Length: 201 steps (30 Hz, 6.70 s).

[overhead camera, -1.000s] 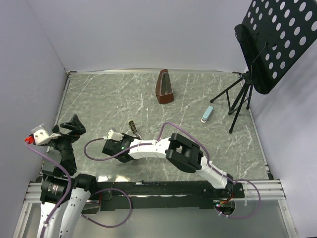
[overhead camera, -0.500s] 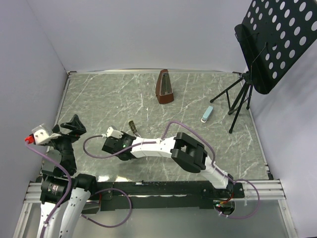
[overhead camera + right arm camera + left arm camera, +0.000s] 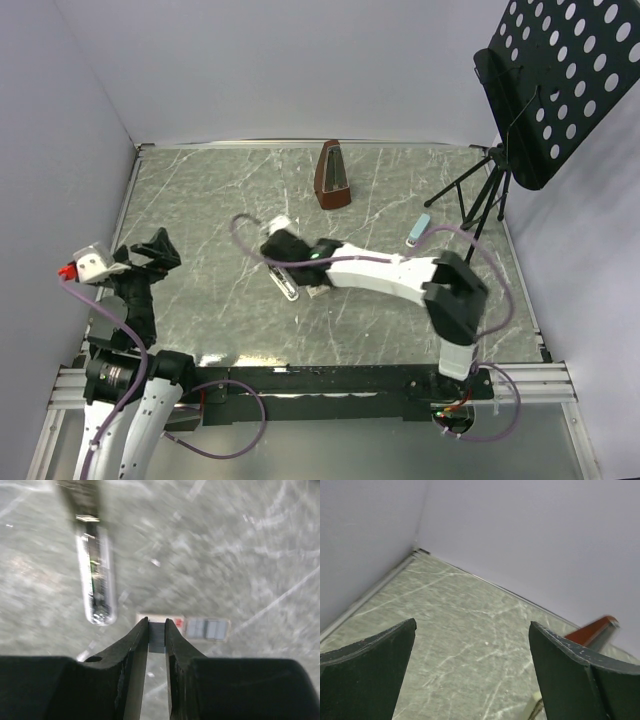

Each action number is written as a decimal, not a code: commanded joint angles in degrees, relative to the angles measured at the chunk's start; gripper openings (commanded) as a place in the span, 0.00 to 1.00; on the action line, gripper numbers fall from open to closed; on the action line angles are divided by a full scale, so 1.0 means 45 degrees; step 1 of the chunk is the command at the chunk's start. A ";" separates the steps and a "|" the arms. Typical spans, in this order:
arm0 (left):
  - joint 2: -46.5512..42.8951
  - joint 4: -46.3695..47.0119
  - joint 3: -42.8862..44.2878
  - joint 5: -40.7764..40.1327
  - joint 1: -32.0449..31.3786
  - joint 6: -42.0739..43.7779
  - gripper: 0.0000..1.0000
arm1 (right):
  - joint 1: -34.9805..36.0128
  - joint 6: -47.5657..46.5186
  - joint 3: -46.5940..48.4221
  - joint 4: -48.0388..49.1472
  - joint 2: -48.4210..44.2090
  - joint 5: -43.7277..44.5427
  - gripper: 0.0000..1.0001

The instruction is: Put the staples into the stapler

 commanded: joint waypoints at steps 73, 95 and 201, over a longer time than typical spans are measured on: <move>0.4512 0.2441 0.0005 0.3143 -0.0977 0.1222 0.99 | -0.5969 0.2096 -0.2870 -0.2704 0.0488 -0.4605 0.37; 0.4649 0.2343 0.0122 0.3260 -0.0762 0.1085 0.99 | -0.4469 0.0693 -0.2365 -0.1942 -0.2754 -0.2380 0.18; 0.4356 0.1855 0.0181 0.1366 -0.0606 0.0655 0.99 | -0.1165 0.0163 0.2481 0.0539 0.1660 -0.5093 0.16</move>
